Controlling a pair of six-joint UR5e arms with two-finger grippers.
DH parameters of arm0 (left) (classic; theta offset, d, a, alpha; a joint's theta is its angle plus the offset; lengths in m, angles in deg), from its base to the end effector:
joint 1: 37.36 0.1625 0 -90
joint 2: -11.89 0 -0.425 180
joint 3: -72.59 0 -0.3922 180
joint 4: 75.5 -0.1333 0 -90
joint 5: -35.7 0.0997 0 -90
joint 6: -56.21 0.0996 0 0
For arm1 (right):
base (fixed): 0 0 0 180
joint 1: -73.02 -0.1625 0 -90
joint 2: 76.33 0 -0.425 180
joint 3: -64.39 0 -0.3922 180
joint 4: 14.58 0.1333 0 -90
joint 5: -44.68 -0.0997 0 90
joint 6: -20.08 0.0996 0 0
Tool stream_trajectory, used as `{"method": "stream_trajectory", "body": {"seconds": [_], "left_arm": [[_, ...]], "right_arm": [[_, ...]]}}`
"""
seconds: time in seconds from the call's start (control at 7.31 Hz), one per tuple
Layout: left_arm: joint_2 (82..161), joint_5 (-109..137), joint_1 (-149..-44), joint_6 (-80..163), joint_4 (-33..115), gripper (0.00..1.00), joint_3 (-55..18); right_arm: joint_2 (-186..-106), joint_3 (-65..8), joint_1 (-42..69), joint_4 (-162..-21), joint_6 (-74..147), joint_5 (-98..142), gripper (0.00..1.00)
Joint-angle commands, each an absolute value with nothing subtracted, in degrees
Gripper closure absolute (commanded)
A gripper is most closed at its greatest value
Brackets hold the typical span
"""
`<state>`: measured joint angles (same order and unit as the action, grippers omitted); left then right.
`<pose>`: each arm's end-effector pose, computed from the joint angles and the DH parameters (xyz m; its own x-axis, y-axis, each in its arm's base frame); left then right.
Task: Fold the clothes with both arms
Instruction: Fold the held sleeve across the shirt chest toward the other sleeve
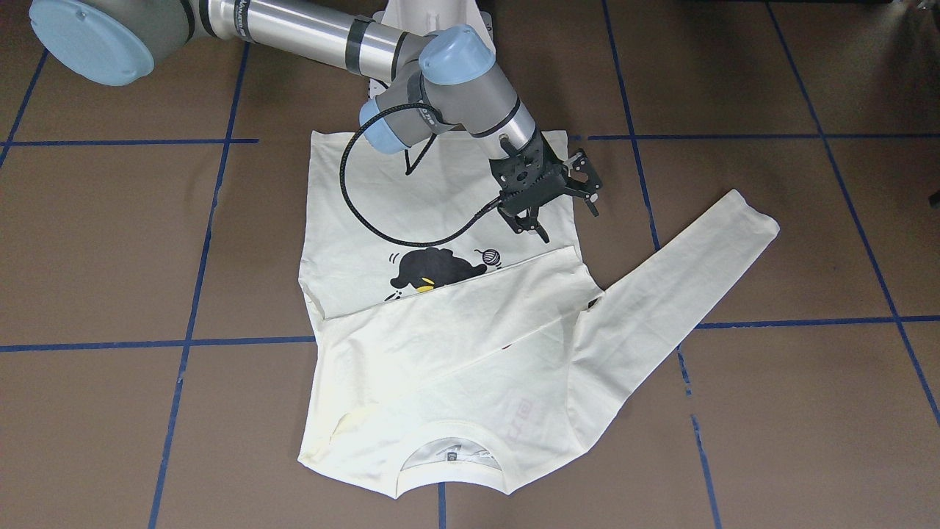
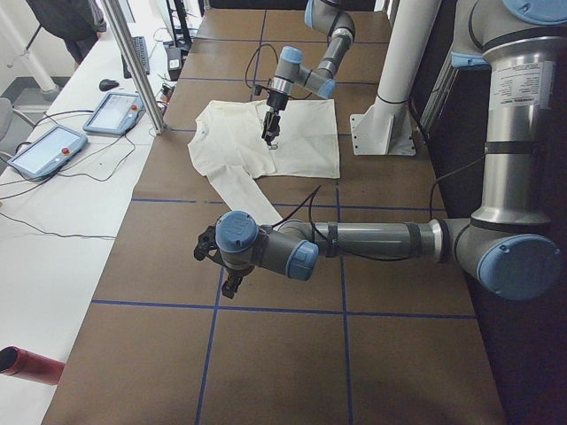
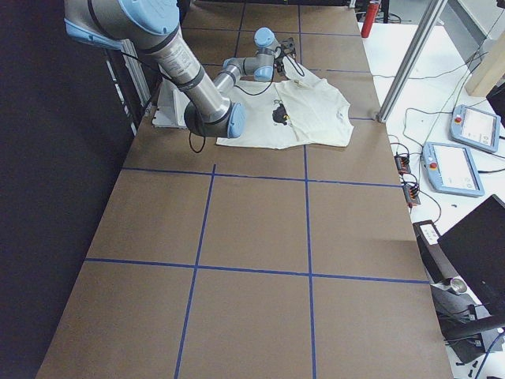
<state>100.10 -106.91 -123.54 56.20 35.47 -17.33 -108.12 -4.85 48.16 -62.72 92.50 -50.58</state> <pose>-0.0212 -0.4952 0.6246 0.5886 0.2997 -0.7508 -0.0629 0.9429 0.3271 -0.6633 -0.4442 0.0683 0.2622 -0.2100 0.9419 -0.2703 0.9210 0.2806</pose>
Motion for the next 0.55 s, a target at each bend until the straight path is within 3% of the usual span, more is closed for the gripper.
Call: {"method": "stream_trajectory", "body": {"seconds": [0.0,0.27,0.41], "left_arm": [[99.87,-100.76,-122.01,35.31,48.0,0.0,-17.59],[95.94,-98.34,-115.78,18.48,61.45,0.0,-18.55],[93.21,-94.33,-111.23,10.15,66.74,0.0,-20.3]], "right_arm": [[-108.14,-8.53,45.36,-78.81,92.33,-53.55,0.0],[-110.06,-15.21,34.94,-97.73,90.67,-67.83,0.0],[-114.78,-18.38,29.92,-101.03,84.48,-73.04,0.0]]}}
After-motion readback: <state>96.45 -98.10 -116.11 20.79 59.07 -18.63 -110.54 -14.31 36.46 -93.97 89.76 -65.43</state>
